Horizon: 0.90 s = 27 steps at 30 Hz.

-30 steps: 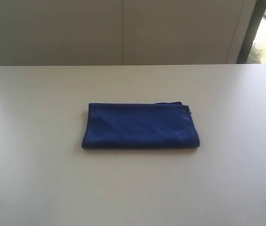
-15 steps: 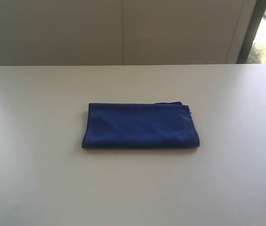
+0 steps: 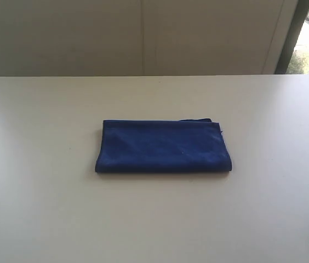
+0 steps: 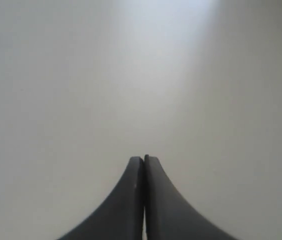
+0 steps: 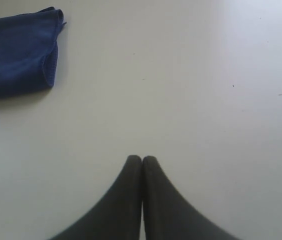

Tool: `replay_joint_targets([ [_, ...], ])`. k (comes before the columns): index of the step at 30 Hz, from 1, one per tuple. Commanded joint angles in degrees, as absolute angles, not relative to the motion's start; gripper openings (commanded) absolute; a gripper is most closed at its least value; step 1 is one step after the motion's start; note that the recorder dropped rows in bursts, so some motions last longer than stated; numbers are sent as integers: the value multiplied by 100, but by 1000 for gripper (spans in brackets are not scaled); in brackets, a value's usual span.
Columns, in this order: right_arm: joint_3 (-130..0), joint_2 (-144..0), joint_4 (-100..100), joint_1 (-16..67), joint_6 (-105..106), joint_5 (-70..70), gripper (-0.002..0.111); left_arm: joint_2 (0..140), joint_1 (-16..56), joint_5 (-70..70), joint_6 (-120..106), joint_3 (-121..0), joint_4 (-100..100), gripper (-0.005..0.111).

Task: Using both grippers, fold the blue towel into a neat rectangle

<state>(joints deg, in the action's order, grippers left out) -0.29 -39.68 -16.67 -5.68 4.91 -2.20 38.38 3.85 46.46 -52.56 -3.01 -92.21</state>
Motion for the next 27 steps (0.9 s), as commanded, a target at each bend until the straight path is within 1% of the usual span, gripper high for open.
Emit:
replay_joint_targets([
  [1,0,-3943,-1665,-618,451,-309,0,3799,409,5039,-5293,-269,-9319,0],
  [5,0,-3943,-1665,-618,451,-309,0,3799,409,5039,-5293,-269,-9319,0],
  [7,0,-3691,-1665,-618,624,-309,0,3799,409,5039,-5293,-269,-9319,0],
  [9,0,-3062,-1665,-691,873,-208,0,3799,409,5005,-5293,-269,-9319,0],
  [14,0,-909,-1665,-822,888,38,0,3799,409,4946,-5293,-269,-9319,0],
  [17,0,-20,-1665,-938,888,38,0,3799,409,4946,-5293,-269,-9319,0],
  [20,0,0,-1665,-1019,864,-204,0,3799,409,4972,-5293,-269,-9354,0],
  [27,0,0,-1665,-1019,835,-174,0,3812,409,4945,-5293,-269,-9342,0],
])
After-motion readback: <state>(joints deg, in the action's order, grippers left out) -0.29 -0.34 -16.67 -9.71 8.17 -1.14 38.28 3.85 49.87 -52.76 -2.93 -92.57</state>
